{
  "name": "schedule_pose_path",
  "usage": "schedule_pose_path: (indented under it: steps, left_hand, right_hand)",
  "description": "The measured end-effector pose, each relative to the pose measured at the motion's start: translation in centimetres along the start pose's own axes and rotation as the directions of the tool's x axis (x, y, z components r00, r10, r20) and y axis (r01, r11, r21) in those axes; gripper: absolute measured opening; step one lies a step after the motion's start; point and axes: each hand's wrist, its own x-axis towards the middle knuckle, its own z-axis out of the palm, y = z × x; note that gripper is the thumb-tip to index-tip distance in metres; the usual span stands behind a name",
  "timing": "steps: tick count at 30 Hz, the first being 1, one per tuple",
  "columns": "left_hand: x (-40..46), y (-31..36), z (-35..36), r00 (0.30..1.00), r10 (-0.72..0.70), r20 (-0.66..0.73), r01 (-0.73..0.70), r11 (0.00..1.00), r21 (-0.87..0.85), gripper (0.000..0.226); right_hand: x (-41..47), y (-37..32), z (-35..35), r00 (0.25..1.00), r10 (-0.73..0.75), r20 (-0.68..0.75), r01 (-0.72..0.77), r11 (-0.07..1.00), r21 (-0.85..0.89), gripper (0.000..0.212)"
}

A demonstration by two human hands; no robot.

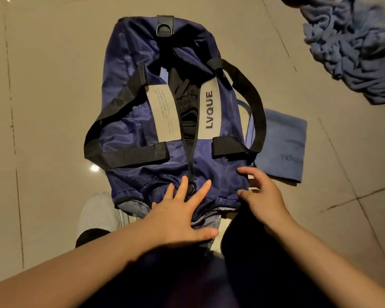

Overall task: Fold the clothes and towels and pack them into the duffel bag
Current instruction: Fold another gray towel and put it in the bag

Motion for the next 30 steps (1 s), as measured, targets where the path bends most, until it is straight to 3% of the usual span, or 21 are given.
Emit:
schedule_pose_path:
  steps: [2,4,6,7,9,12,14,18,19,22,25,27,30]
  left_hand:
    - [-0.4,0.7,-0.6,1.0,-0.001,-0.012,0.001,0.997,0.072,0.089]
    - [-0.7,0.9,-2.0,0.963,0.048,-0.264,-0.009,0.989,0.147,0.072]
    - [-0.5,0.4,-4.7,0.777,0.11,-0.62,-0.038,0.991,0.129,0.053]
    - [-0.2,-0.3,-6.2,0.675,0.099,-0.731,-0.059,0.995,0.08,0.048]
    - [0.9,-2.6,-9.2,0.533,0.026,-0.845,-0.092,0.995,-0.027,0.046]
    - [3.2,-5.1,-13.1,0.44,-0.066,-0.896,-0.056,0.993,-0.101,0.043]
    - [4.9,-5.9,-15.1,0.458,-0.088,-0.884,-0.016,0.994,-0.108,0.04]
    - [7.4,-6.3,-17.5,0.644,-0.139,-0.753,0.096,0.99,-0.101,0.051]
    - [7.7,-6.2,-17.8,0.652,-0.153,-0.742,0.106,0.988,-0.111,0.055]
    - [6.8,-5.9,-18.6,0.542,-0.143,-0.828,0.086,0.99,-0.115,0.054]
    - [3.6,-5.8,-19.9,0.426,-0.083,-0.901,0.048,0.996,-0.069,0.06]
    - [2.1,-6.0,-21.5,0.432,-0.046,-0.901,0.049,0.998,-0.028,0.063]
    - [3.3,-6.4,-24.1,0.528,-0.012,-0.849,0.051,0.999,0.018,0.059]
  right_hand:
    - [-0.3,0.7,-1.0,0.997,0.017,0.071,-0.016,1.0,-0.019,0.046]
    - [-0.1,0.6,-2.1,0.998,-0.008,0.067,0.011,0.998,-0.054,0.031]
    - [0.4,-0.4,-2.9,0.995,-0.09,-0.051,0.085,0.992,-0.094,0.021]
    - [0.8,-1.2,-3.2,0.984,-0.141,-0.111,0.126,0.983,-0.131,0.017]
    - [1.7,-3.4,-3.3,0.959,-0.243,-0.148,0.208,0.953,-0.22,0.014]
    - [4.1,-7.1,-2.7,0.935,-0.351,-0.043,0.314,0.88,-0.355,0.035]
    - [6.6,-9.4,-1.8,0.929,-0.369,0.032,0.349,0.841,-0.414,0.045]
    - [11.9,-13.6,0.6,0.932,-0.341,0.12,0.351,0.773,-0.529,0.053]
    - [13.0,-14.4,1.1,0.938,-0.316,0.141,0.34,0.767,-0.544,0.054]
    - [15.9,-16.0,1.1,0.971,-0.2,0.132,0.239,0.803,-0.546,0.062]
    - [17.1,-17.9,-1.3,0.969,-0.241,0.055,0.241,0.867,-0.437,0.069]
    - [17.5,-19.4,-2.9,0.961,-0.271,0.045,0.267,0.883,-0.387,0.072]
    - [19.3,-21.2,-3.9,0.97,-0.239,0.039,0.236,0.898,-0.37,0.074]
